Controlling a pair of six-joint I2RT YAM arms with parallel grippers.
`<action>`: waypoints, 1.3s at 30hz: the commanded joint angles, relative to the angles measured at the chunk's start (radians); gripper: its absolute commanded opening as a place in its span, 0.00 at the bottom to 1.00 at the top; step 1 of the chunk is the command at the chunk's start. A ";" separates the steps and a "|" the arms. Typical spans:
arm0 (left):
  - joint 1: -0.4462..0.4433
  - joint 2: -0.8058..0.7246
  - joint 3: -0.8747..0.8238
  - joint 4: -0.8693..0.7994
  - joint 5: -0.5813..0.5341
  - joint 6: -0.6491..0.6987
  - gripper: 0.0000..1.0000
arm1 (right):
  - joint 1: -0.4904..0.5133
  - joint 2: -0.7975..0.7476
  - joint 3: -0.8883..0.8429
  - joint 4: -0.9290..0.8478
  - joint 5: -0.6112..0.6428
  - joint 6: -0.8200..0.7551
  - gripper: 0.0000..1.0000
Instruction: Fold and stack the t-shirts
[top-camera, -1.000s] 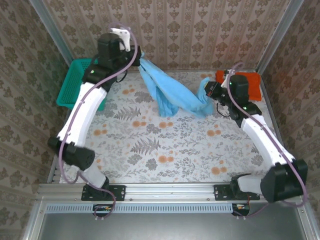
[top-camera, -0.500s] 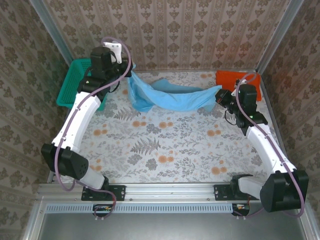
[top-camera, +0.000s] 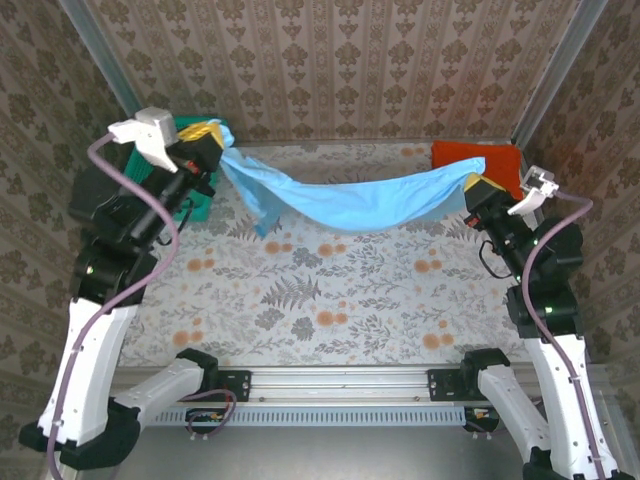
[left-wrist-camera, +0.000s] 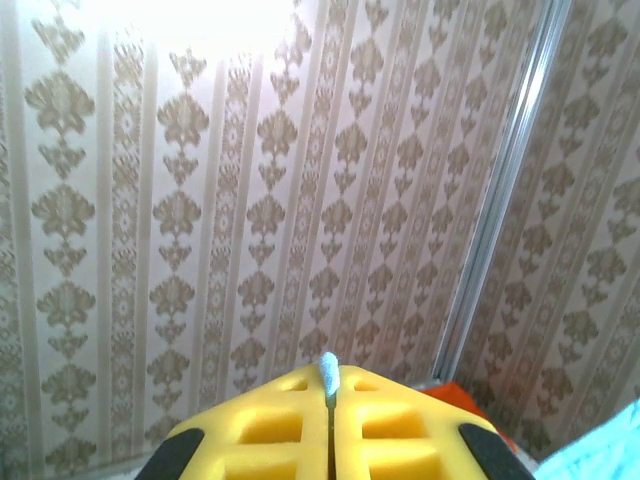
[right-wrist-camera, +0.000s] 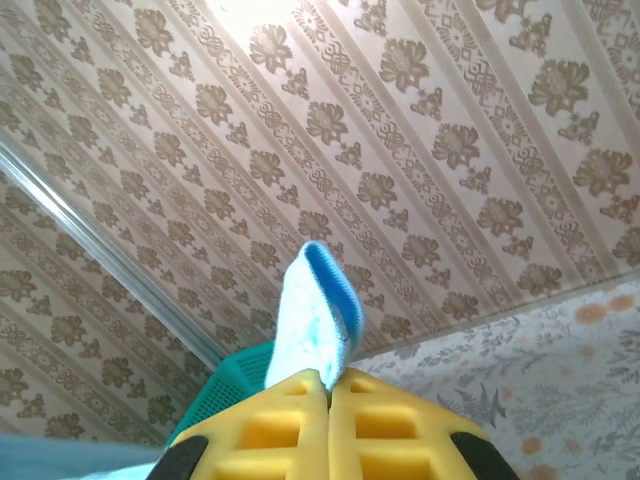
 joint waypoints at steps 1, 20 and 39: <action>0.002 0.065 -0.006 -0.046 -0.051 -0.032 0.06 | 0.000 0.045 0.011 -0.065 0.026 -0.026 0.00; 0.209 1.035 1.301 -0.576 0.203 0.073 0.04 | -0.031 0.763 0.656 -0.048 -0.105 -0.059 0.00; 0.153 -0.164 -0.432 -0.041 0.046 -0.053 0.89 | -0.071 -0.150 -0.255 -0.309 0.166 -0.009 0.65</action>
